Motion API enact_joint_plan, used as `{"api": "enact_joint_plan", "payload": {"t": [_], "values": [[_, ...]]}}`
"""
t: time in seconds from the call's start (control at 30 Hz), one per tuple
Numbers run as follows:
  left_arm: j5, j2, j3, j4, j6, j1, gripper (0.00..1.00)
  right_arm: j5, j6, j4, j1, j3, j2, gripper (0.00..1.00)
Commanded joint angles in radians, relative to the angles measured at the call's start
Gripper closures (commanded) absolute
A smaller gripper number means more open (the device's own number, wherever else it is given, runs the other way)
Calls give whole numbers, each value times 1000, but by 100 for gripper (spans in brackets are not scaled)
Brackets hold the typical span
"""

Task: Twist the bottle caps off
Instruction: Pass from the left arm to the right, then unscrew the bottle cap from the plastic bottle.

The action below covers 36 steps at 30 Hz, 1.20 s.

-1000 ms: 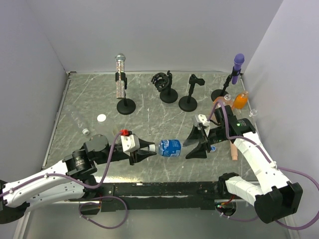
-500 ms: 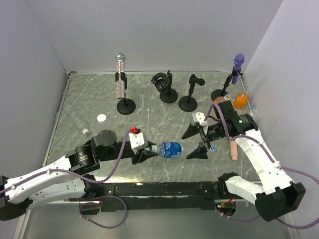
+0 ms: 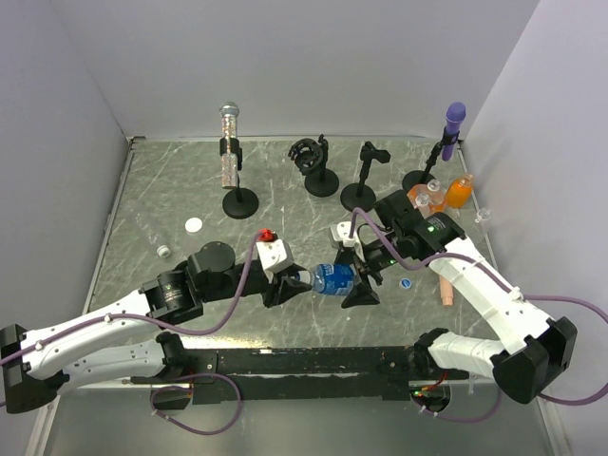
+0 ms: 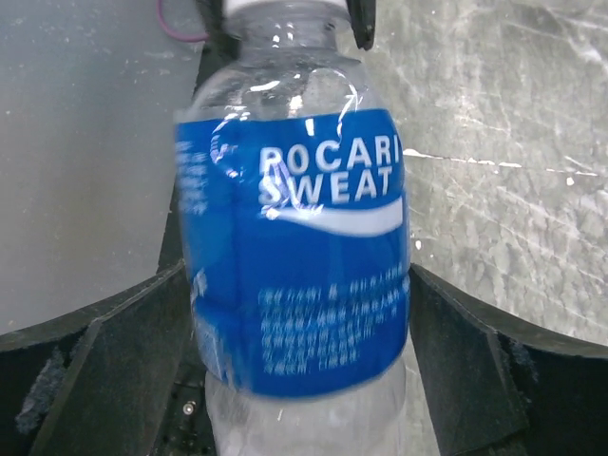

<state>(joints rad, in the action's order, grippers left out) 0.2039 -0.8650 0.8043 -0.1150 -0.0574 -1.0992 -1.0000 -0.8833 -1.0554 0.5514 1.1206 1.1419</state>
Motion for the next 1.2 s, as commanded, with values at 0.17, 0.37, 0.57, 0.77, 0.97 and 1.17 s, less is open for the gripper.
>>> {"api": "enact_joint_plan", "payload": {"t": [0.17, 0.37, 0.57, 0.77, 0.97, 1.17], "values": [[-23, -8, 1, 156, -81, -2, 99, 5, 20, 23, 31, 18, 25, 33], [-47, 0, -11, 147, -73, -2, 99, -34, -16, -8, 30, 25, 4, 72], [-44, 87, -7, 51, -20, -1, 13, -3, -3, -5, 16, -1, -31, 75], [40, 245, -47, -34, 206, -1, 4, 32, -35, -15, 2, -25, -60, 75], [124, 135, 13, -37, 306, -1, 3, 15, -68, -41, 2, -13, -33, 75], [143, -2, 61, 6, 350, -1, 1, 15, -66, -45, 2, -8, -24, 75]]}}
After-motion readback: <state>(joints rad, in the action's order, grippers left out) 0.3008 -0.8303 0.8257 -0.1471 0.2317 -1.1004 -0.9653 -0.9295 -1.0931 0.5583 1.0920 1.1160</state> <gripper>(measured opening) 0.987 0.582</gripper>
